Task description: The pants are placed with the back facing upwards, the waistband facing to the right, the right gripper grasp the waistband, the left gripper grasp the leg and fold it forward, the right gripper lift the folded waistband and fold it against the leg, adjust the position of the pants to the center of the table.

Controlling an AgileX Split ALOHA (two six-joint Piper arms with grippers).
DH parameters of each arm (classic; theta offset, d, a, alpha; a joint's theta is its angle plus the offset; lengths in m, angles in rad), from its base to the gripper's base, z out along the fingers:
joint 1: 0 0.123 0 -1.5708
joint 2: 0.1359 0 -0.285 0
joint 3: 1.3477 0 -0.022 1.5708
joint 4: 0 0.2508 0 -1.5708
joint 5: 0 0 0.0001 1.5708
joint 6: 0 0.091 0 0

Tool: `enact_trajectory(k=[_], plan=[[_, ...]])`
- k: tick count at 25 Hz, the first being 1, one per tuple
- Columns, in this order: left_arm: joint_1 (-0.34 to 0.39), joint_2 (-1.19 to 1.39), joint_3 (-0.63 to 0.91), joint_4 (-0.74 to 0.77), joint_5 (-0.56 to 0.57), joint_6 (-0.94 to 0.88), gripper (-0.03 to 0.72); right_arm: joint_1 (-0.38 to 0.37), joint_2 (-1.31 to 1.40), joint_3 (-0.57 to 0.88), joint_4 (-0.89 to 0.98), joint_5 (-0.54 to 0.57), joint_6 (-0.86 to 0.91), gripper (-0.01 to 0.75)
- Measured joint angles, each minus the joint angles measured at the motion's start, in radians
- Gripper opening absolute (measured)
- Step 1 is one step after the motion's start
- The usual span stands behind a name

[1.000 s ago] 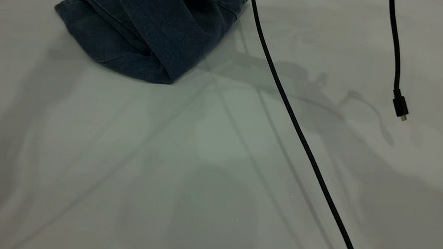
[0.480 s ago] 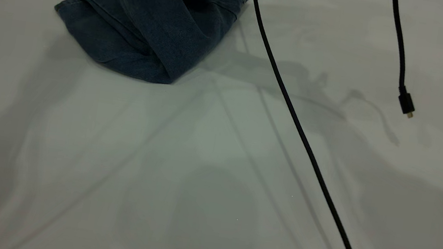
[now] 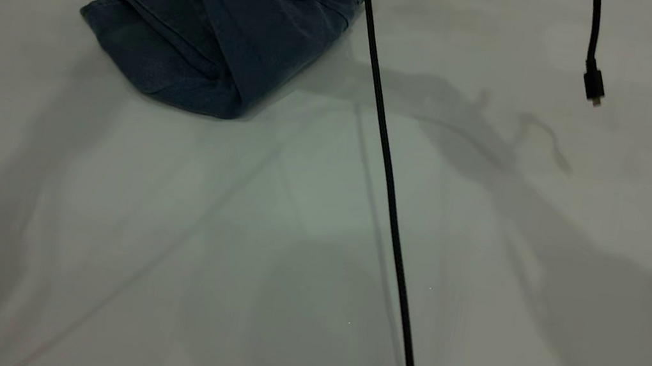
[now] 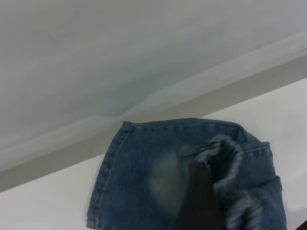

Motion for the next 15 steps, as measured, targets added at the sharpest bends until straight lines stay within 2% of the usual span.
enact_trajectory(k=[9,15], plan=[[0.000,0.000,0.000,0.001,0.000,0.000,0.494,-0.034,-0.001,-0.045,-0.096,-0.008,0.031,0.591],[0.000,0.001,0.000,0.008,0.000,0.003,0.494,-0.116,-0.001,-0.045,-0.240,-0.007,0.101,0.591]])
